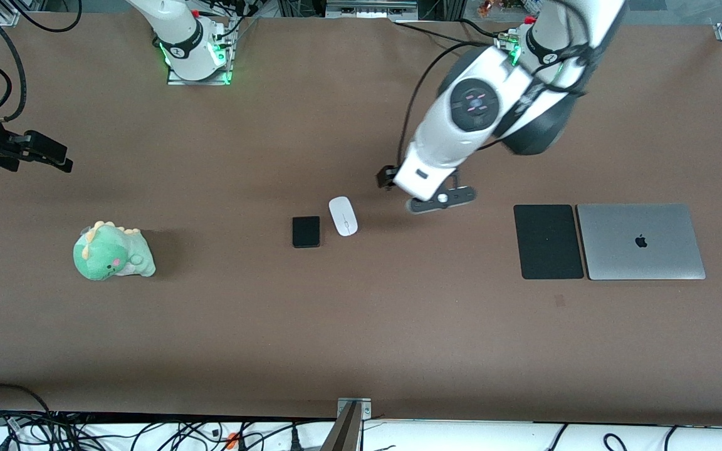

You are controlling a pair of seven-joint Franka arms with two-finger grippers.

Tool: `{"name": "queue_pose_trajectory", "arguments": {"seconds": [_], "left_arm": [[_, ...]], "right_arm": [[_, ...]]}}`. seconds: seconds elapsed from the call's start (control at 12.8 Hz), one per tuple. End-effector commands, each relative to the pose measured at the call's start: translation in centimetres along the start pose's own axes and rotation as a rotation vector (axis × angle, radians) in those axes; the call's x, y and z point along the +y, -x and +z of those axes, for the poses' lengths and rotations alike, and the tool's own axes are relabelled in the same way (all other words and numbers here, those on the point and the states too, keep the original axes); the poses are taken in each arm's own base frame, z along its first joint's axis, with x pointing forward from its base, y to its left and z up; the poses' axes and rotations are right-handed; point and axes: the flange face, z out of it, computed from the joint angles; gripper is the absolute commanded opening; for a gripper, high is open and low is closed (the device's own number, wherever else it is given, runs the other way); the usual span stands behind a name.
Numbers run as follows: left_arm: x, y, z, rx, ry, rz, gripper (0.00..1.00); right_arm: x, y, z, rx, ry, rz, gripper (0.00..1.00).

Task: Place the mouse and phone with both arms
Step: 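Reach the left gripper to the white mouse and grasp it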

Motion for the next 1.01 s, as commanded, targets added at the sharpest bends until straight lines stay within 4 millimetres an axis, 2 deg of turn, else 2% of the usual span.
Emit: {"name": "queue_pose_trajectory", "arguments": {"seconds": [0.0, 0.23, 0.39, 0.47, 0.55, 0.7, 0.94], "left_arm": [[5.1, 0.4, 4.5, 0.053, -0.039, -0.073, 1.0], [9.3, 2.9, 12.5, 0.114, -0.079, -0.129, 1.0], [10.6, 4.2, 17.6, 0.159, -0.058, -0.131, 1.0], [10.9, 4.7, 19.3, 0.188, -0.059, -0.137, 1.0], [11.1, 4.9, 20.4, 0.204, -0.055, -0.142, 1.0], [11.6, 4.7, 21.2, 0.206, -0.04, -0.152, 1.0], [11.1, 4.3, 23.1, 0.199, -0.063, -0.143, 1.0]], "right_arm": [[0.0, 0.6, -0.6, -0.005, -0.012, 0.008, 1.0], [0.0, 0.6, -0.5, -0.007, -0.012, 0.008, 1.0], [0.0, 0.5, -0.3, -0.01, -0.012, 0.008, 1.0], [0.0, 0.5, -0.2, -0.011, -0.011, 0.008, 1.0], [0.0, 0.4, -0.1, -0.014, -0.011, 0.009, 1.0], [0.0, 0.4, -0.1, -0.014, -0.011, 0.009, 1.0], [-0.1, 0.4, -0.1, -0.014, -0.011, 0.007, 1.0]]}}
